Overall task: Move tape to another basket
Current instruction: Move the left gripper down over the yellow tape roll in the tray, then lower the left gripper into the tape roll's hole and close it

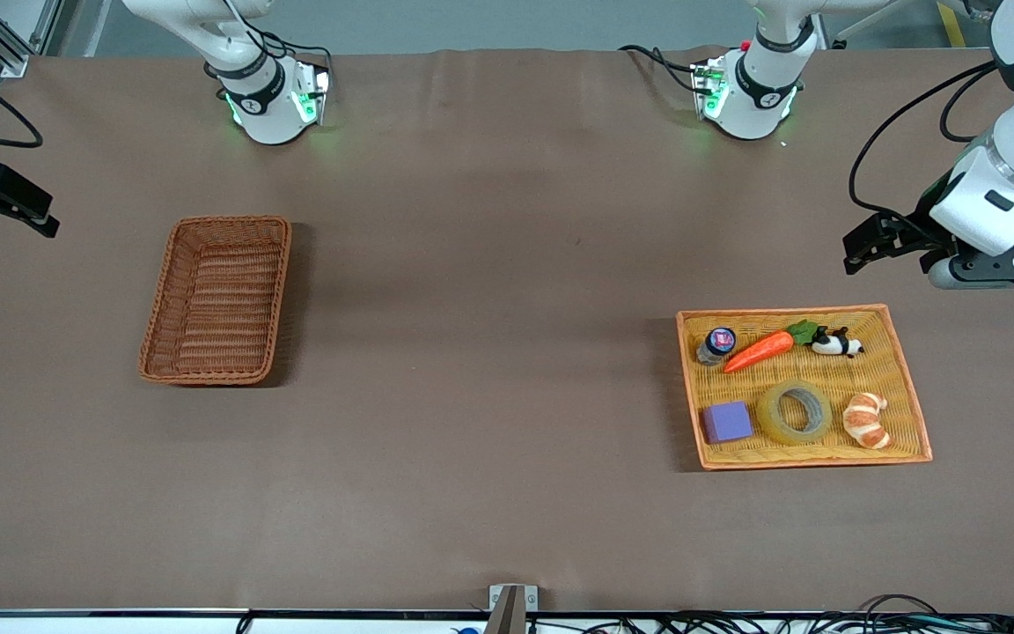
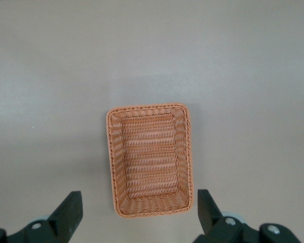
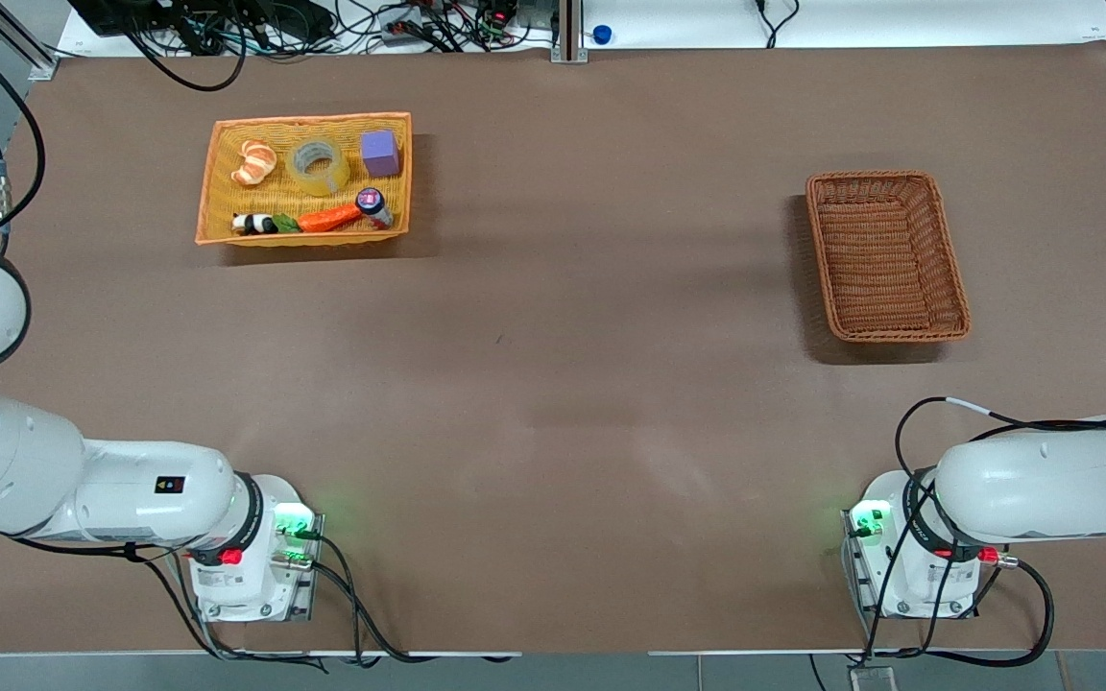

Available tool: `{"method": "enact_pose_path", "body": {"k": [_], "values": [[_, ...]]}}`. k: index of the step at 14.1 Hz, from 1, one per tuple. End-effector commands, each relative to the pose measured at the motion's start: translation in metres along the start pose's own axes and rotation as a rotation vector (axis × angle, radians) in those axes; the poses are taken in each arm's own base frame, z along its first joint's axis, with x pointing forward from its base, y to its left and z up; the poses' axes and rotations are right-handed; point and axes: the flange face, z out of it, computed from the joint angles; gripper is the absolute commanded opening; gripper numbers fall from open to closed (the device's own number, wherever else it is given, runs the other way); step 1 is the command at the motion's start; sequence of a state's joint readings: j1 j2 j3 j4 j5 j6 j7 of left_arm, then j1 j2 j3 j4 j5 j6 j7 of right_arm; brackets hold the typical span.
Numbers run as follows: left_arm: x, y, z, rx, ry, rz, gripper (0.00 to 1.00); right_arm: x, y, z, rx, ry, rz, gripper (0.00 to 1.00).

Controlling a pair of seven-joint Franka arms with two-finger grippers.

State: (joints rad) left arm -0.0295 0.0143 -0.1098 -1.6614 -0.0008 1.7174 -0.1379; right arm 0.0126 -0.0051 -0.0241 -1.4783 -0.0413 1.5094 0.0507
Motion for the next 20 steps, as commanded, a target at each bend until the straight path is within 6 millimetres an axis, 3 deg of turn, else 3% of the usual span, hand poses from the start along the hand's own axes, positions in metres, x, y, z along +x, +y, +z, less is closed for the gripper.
{"method": "enact_pose_path", "body": {"k": [1, 4, 6, 9, 13, 14, 20], "values": [[-0.001, 0.000, 0.000, -0.003, 0.009, 0.010, 1.00, 0.001, 0.005, 0.000, 0.007, -0.006, 0.019, 1.00], [0.000, 0.001, 0.000, 0.000, 0.006, 0.009, 1.00, 0.001, 0.011, 0.000, 0.012, -0.004, 0.035, 1.00], [0.007, -0.003, 0.013, 0.001, -0.015, 0.006, 1.00, 0.000, 0.008, 0.001, 0.014, -0.008, 0.030, 1.00], [0.026, -0.031, 0.043, 0.005, -0.034, -0.028, 0.99, 0.001, 0.007, 0.000, 0.014, -0.005, 0.029, 1.00], [0.064, -0.071, 0.121, 0.000, -0.043, -0.080, 1.00, 0.000, 0.006, 0.000, 0.014, -0.007, 0.029, 1.00], [0.072, -0.076, 0.151, -0.004, -0.057, -0.087, 1.00, 0.000, 0.004, -0.001, 0.014, -0.005, 0.024, 1.00], [0.098, -0.078, 0.276, 0.081, -0.073, 0.017, 1.00, -0.001, 0.005, 0.000, 0.014, -0.016, 0.027, 1.00]]}}
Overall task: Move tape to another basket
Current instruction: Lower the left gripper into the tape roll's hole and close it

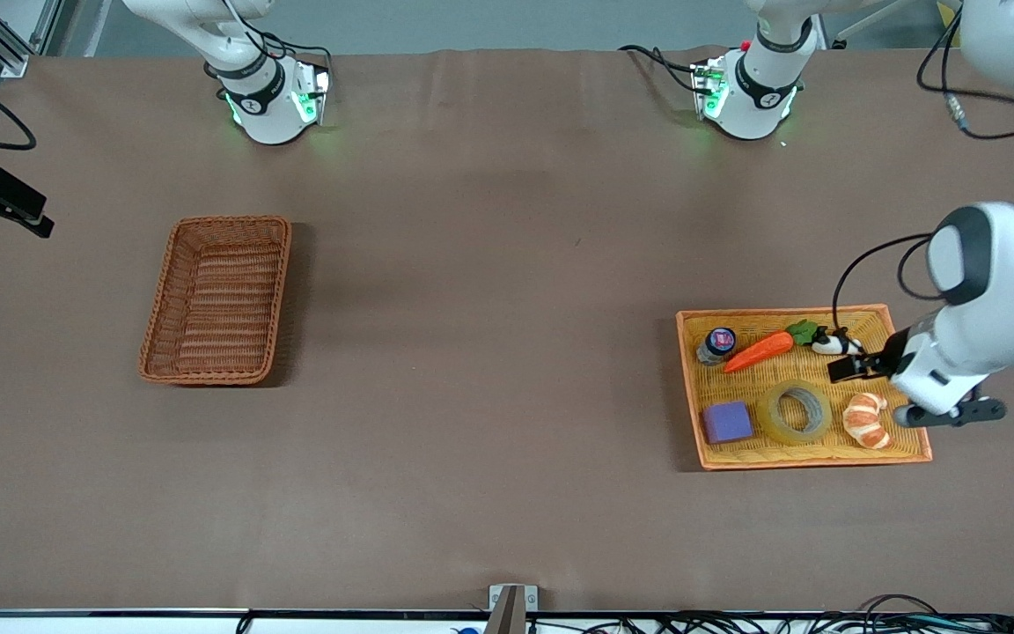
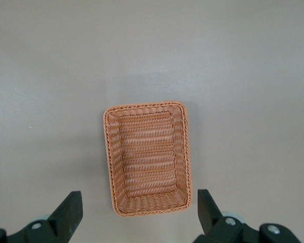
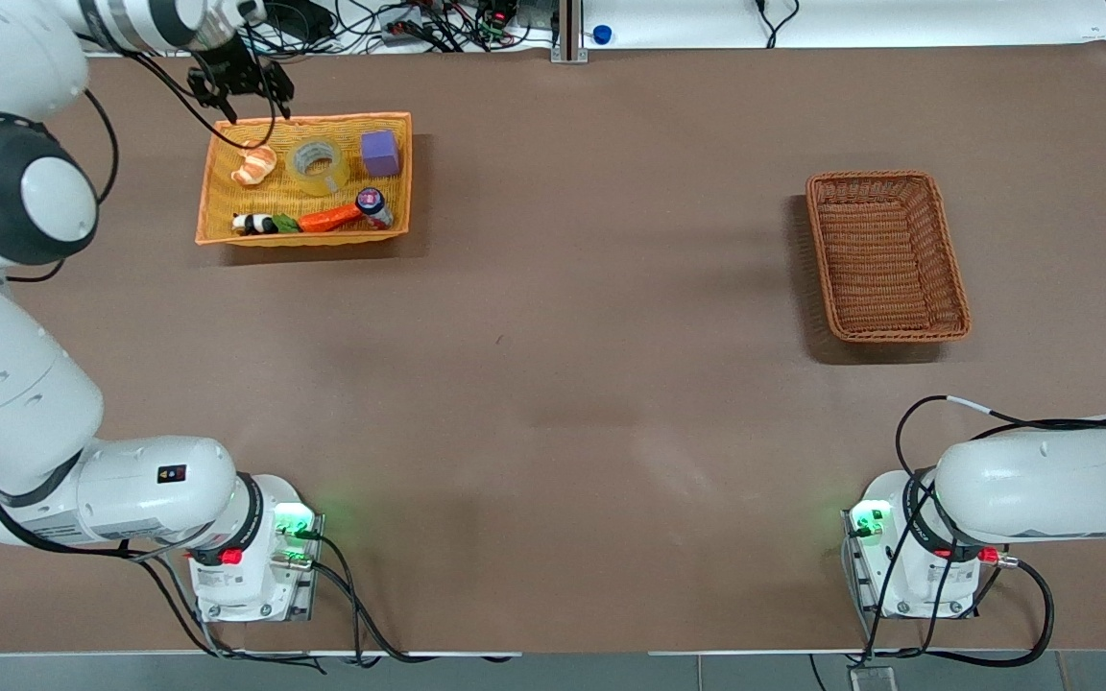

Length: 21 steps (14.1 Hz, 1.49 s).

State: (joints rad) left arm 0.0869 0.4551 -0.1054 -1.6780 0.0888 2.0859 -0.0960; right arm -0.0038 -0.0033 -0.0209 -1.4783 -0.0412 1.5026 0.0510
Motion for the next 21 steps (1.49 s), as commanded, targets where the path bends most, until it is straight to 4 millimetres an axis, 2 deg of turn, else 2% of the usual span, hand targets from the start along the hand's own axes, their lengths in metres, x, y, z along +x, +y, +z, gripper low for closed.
{"method": "enact_pose_path", "body": {"k": [1, 3, 7, 10, 12, 13, 19, 20, 21], "values": [[0.010, 0.005, 0.032, 0.050, 0.010, 0.069, 1.00, -0.001, -0.002, -0.002, 0.015, -0.007, 0.014, 1.00], [0.011, 0.010, 0.043, 0.049, -0.003, 0.073, 1.00, -0.001, -0.002, -0.002, 0.015, -0.005, 0.012, 1.00], [0.020, 0.018, 0.102, 0.035, -0.036, 0.070, 1.00, -0.001, -0.002, -0.002, 0.015, -0.005, 0.012, 1.00], [0.021, 0.016, 0.108, 0.032, -0.036, 0.068, 1.00, -0.001, -0.003, -0.002, 0.015, -0.005, 0.011, 1.00], [0.034, 0.011, 0.108, 0.023, 0.034, 0.060, 1.00, -0.001, -0.003, -0.002, 0.015, -0.005, 0.011, 1.00], [0.034, 0.010, 0.114, 0.016, 0.039, 0.055, 1.00, -0.001, -0.003, -0.002, 0.015, -0.002, 0.011, 1.00], [0.023, 0.007, 0.125, 0.015, 0.000, 0.061, 1.00, -0.001, -0.005, -0.005, 0.015, 0.001, 0.008, 1.00], [0.017, 0.009, 0.131, 0.016, -0.019, 0.056, 0.99, -0.001, -0.006, -0.004, 0.014, 0.001, 0.007, 1.00], [0.015, 0.009, 0.133, 0.016, -0.027, 0.054, 0.91, -0.001, -0.006, -0.004, 0.014, 0.003, 0.007, 1.00]]}}
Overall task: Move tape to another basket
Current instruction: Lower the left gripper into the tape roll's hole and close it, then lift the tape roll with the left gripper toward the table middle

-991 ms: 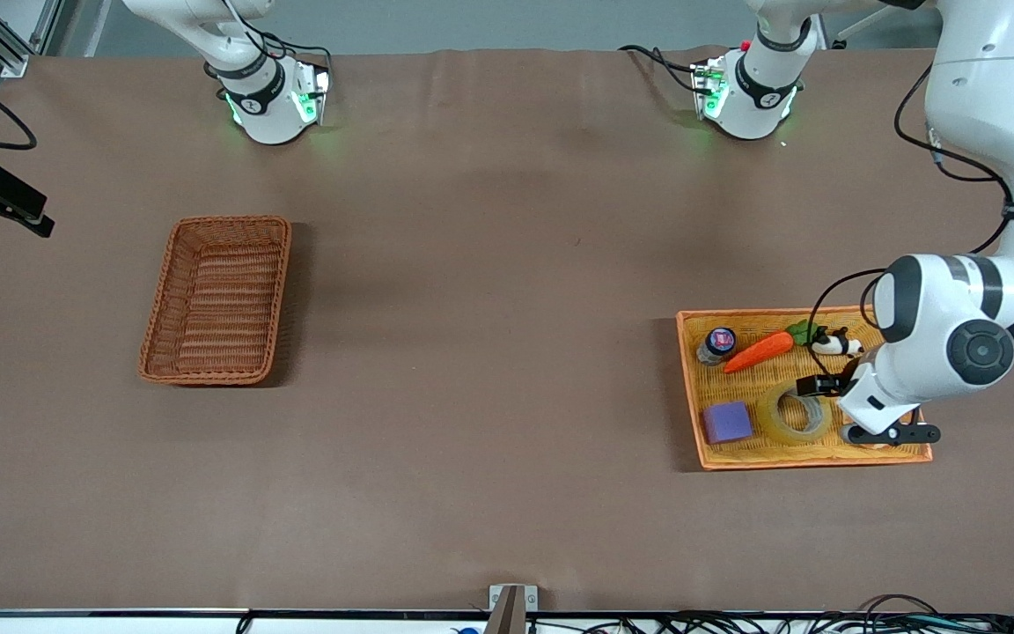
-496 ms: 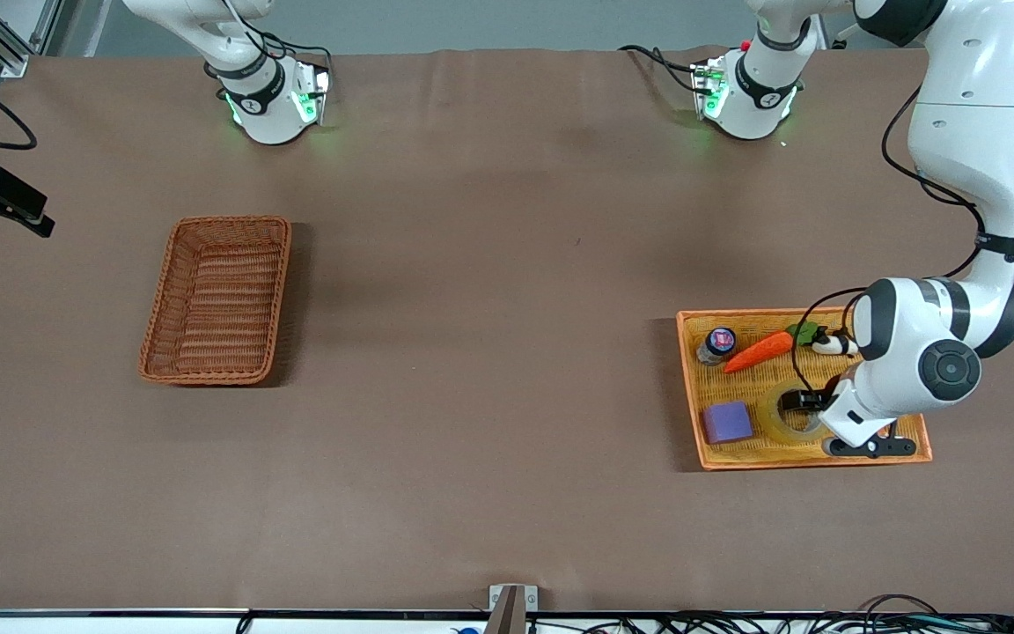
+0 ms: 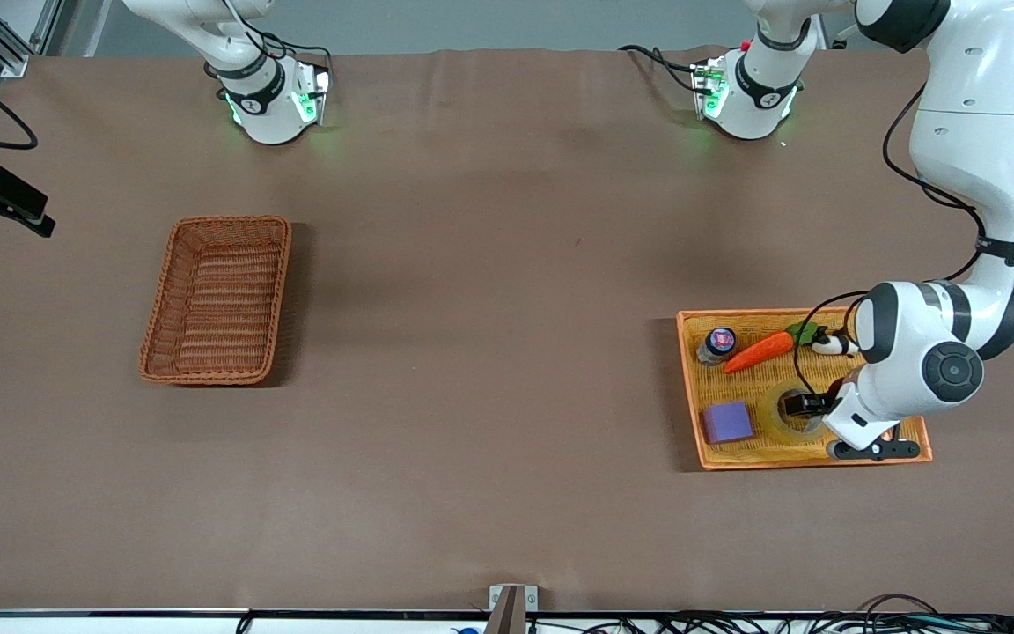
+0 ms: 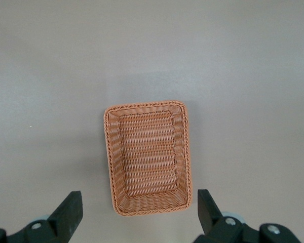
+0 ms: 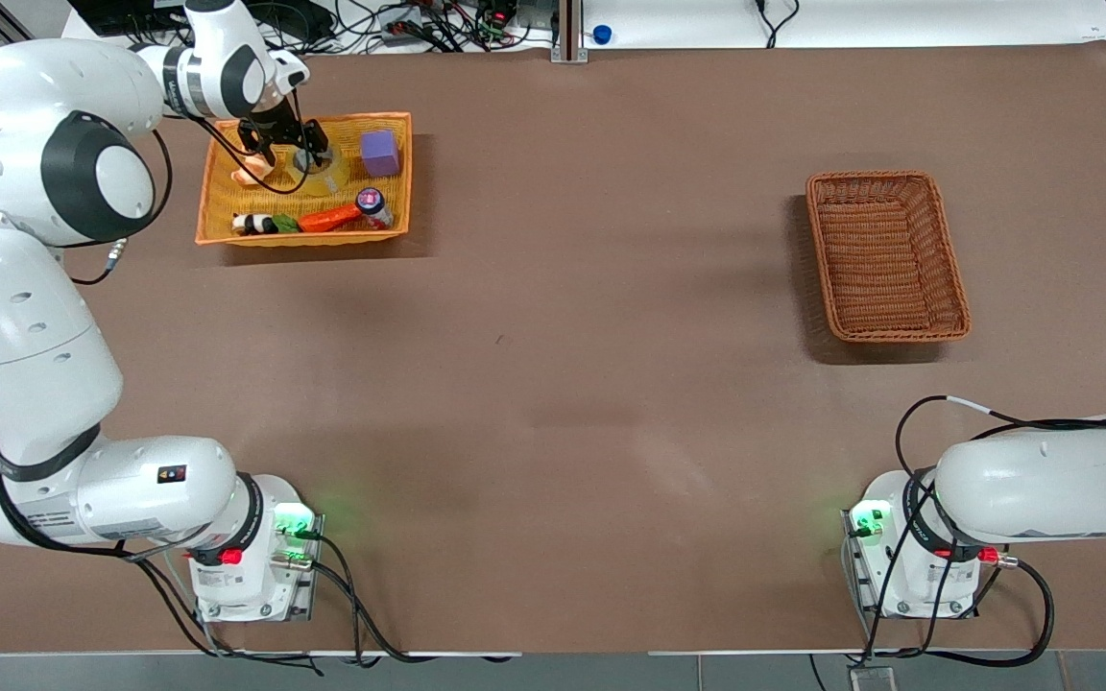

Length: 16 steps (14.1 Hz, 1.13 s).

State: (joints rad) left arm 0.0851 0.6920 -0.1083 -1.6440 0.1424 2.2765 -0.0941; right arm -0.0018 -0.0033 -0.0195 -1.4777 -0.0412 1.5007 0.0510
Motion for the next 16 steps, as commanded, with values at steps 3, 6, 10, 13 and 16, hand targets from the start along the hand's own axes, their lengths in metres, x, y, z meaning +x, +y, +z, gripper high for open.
{"method": "enact_pose_path", "body": {"k": [3, 6, 10, 13, 16], "values": [[-0.007, 0.002, 0.006, 0.008, -0.022, -0.048, 0.37, -0.001, -0.004, -0.004, 0.014, 0.001, 0.010, 1.00], [-0.003, 0.005, -0.001, 0.008, -0.006, -0.061, 0.00, 0.000, -0.004, -0.004, 0.014, 0.002, 0.010, 1.00], [0.004, 0.001, -0.044, 0.012, 0.043, -0.065, 0.00, 0.000, -0.004, -0.004, 0.014, 0.002, 0.008, 1.00], [-0.002, 0.002, -0.114, 0.031, 0.068, -0.021, 0.00, -0.001, -0.004, -0.004, 0.015, 0.001, 0.010, 1.00], [-0.009, 0.040, -0.174, 0.004, 0.138, 0.026, 0.00, -0.001, -0.005, -0.004, 0.014, 0.001, 0.008, 1.00]]}}
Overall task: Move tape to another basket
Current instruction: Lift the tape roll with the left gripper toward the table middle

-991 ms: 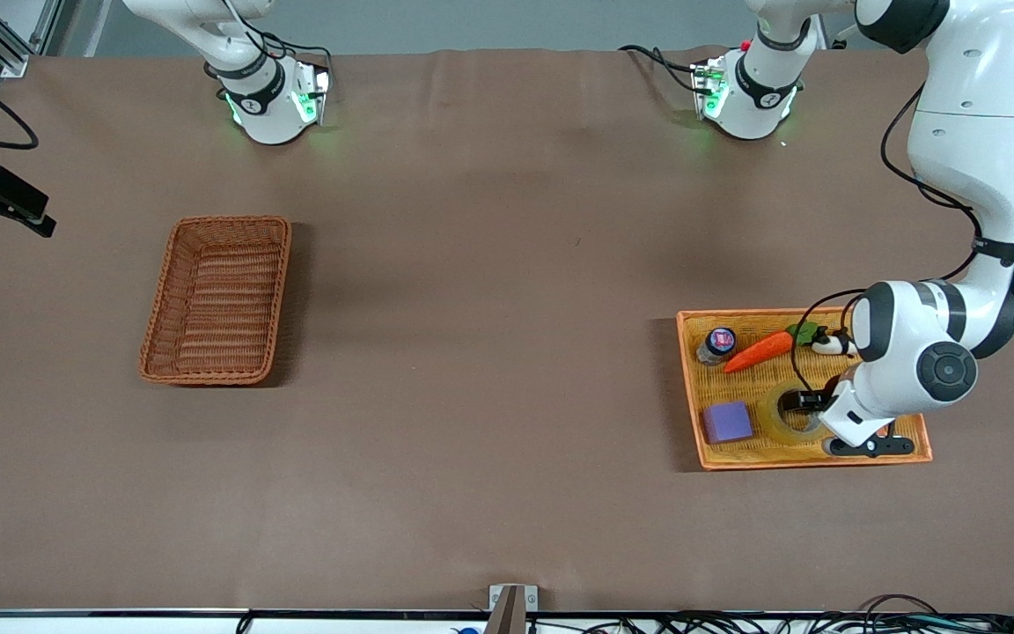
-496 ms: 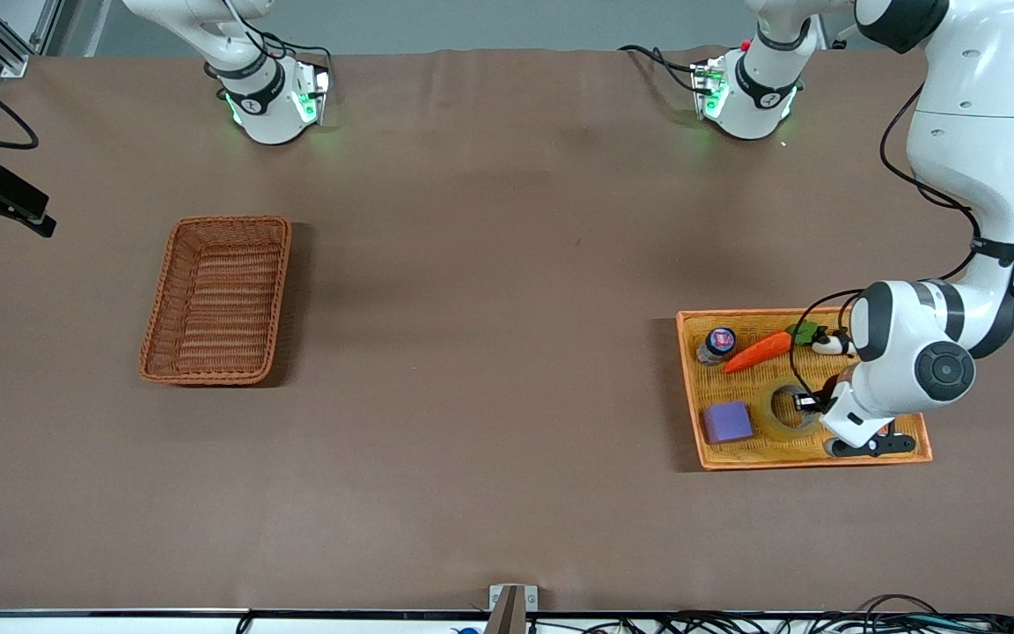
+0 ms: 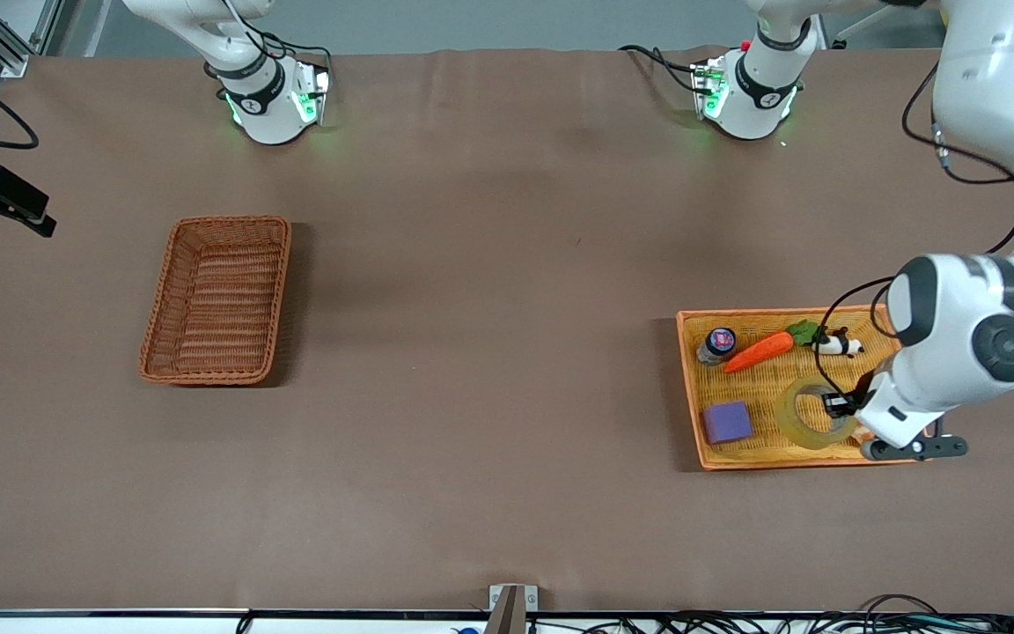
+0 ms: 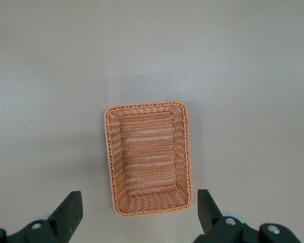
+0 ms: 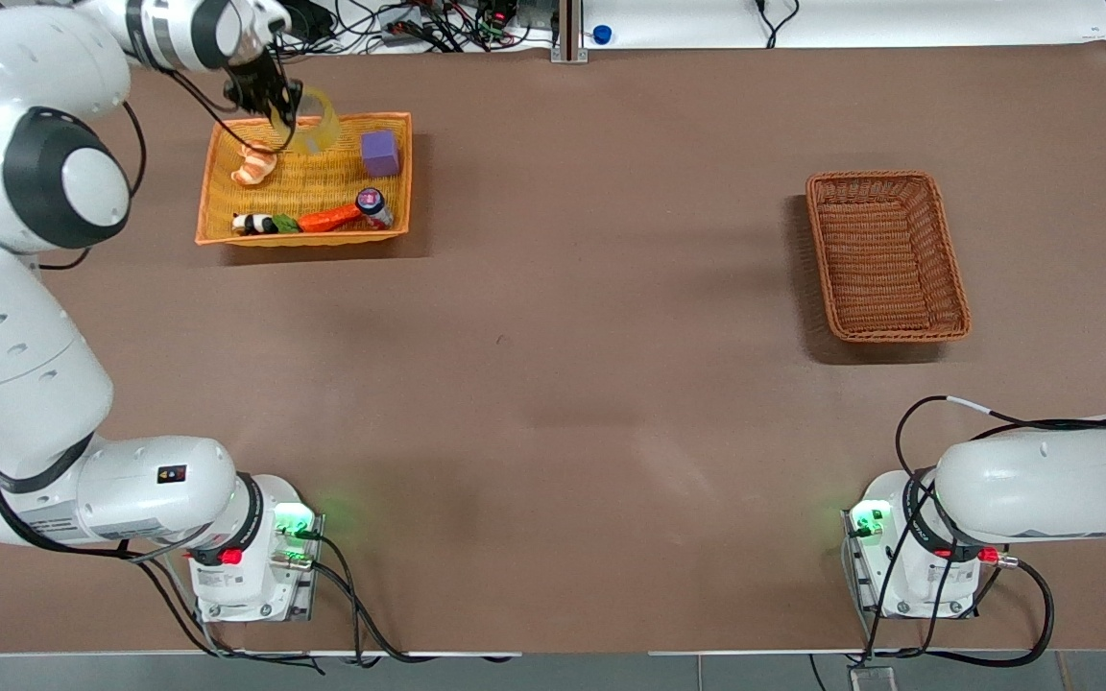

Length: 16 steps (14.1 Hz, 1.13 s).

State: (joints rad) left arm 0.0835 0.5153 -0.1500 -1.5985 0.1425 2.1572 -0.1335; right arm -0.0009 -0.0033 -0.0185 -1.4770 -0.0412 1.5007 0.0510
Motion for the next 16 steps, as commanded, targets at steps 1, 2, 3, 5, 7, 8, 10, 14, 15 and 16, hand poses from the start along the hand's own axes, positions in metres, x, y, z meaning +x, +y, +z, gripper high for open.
{"method": "enact_pose_path", "body": {"k": [1, 2, 3, 5, 7, 8, 10, 14, 15, 16], "values": [[-0.008, 0.041, -0.054, -0.014, 0.053, 0.062, 0.00, 0.000, -0.004, -0.003, 0.014, 0.001, 0.010, 1.00], [-0.007, 0.066, -0.066, -0.035, 0.072, 0.093, 0.00, 0.000, -0.004, -0.003, 0.014, 0.002, 0.010, 1.00], [-0.010, 0.087, -0.073, -0.053, 0.081, 0.118, 0.00, 0.000, -0.004, -0.003, 0.014, 0.002, 0.009, 1.00], [-0.020, 0.138, -0.086, -0.094, 0.077, 0.184, 0.00, 0.000, -0.004, -0.004, 0.014, 0.003, 0.009, 1.00], [-0.034, 0.199, -0.086, -0.112, 0.037, 0.230, 0.00, 0.000, -0.003, -0.003, 0.012, 0.002, 0.010, 1.00], [-0.042, 0.230, -0.083, -0.118, 0.026, 0.235, 0.00, 0.000, -0.003, -0.003, 0.012, 0.002, 0.009, 1.00], [-0.068, 0.301, -0.066, -0.126, -0.005, 0.261, 0.00, -0.001, -0.003, -0.003, 0.012, -0.001, 0.009, 1.00], [-0.104, 0.413, -0.026, -0.163, -0.056, 0.231, 0.01, 0.000, -0.002, -0.004, 0.011, 0.006, 0.007, 1.00], [-0.110, 0.440, -0.025, -0.170, -0.043, 0.232, 0.01, 0.000, -0.003, -0.003, 0.012, -0.001, 0.010, 1.00], [-0.118, 0.465, -0.013, -0.154, -0.032, 0.229, 0.01, 0.000, -0.003, -0.003, 0.012, 0.000, 0.010, 1.00]]}}
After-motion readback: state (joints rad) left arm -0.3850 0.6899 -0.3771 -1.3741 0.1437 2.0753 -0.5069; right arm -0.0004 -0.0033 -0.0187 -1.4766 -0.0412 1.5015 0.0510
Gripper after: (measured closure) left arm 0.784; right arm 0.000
